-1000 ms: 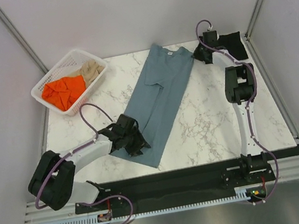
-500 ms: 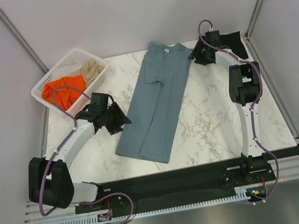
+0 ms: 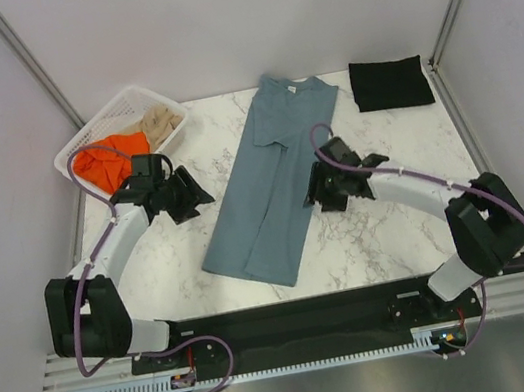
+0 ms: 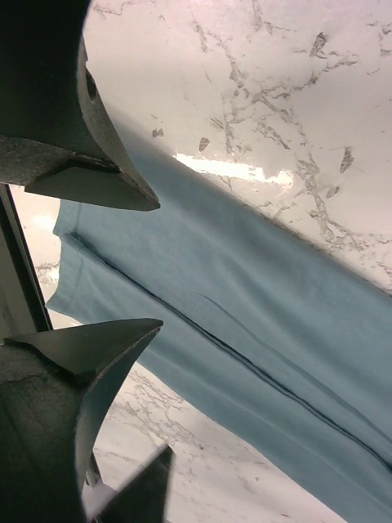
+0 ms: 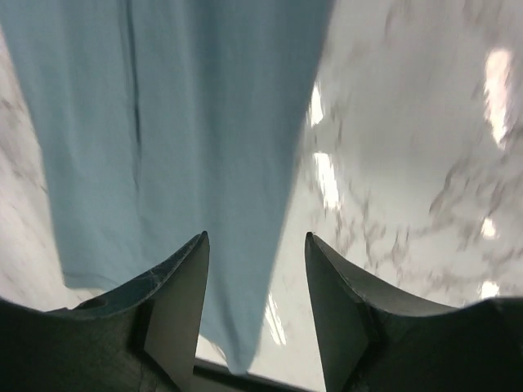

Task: Fold and stack the t-shirts
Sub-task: Fold the tshirt

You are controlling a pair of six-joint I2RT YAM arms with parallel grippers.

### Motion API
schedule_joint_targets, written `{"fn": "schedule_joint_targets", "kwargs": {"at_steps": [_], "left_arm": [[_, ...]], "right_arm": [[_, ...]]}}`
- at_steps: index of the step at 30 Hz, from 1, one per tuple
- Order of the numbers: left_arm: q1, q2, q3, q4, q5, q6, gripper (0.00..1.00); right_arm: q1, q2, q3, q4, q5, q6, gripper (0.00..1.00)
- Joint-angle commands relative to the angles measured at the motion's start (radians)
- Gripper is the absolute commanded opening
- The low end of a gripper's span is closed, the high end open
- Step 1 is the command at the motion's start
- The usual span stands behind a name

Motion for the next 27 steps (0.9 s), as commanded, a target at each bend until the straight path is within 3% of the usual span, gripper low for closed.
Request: {"fn": "schedule_joint_targets", "kwargs": {"at_steps": [1,8,20,22,27], "left_arm": [[0.012,0.004,0.002,0.053,0.073,0.023,0.63],[0.018,0.014,-0.026,0.085,0.102,0.029,0.62],[0.018,-0.014,-0.06,0.111,0.184,0.059,0.61],[0.018,-0.026,-0.063,0.11,0.185,0.061,0.62],[0.018,-0.023,-0.081,0.11,0.225,0.062,0.61]], "right_arm": [[0.115,-0.123,-0.117,-0.055,0.116,0.169,0.59],[0.443,-0.136,-0.162,-0.072,0.237,0.346,0.59],[0.636,0.056,-0.099,-0.136,0.294,0.408,0.56],[0.653,0.069,-0.1,-0.116,0.289,0.405,0.47],[0.656,0.034,-0.122,-0.164,0.314,0.394,0.03]]}}
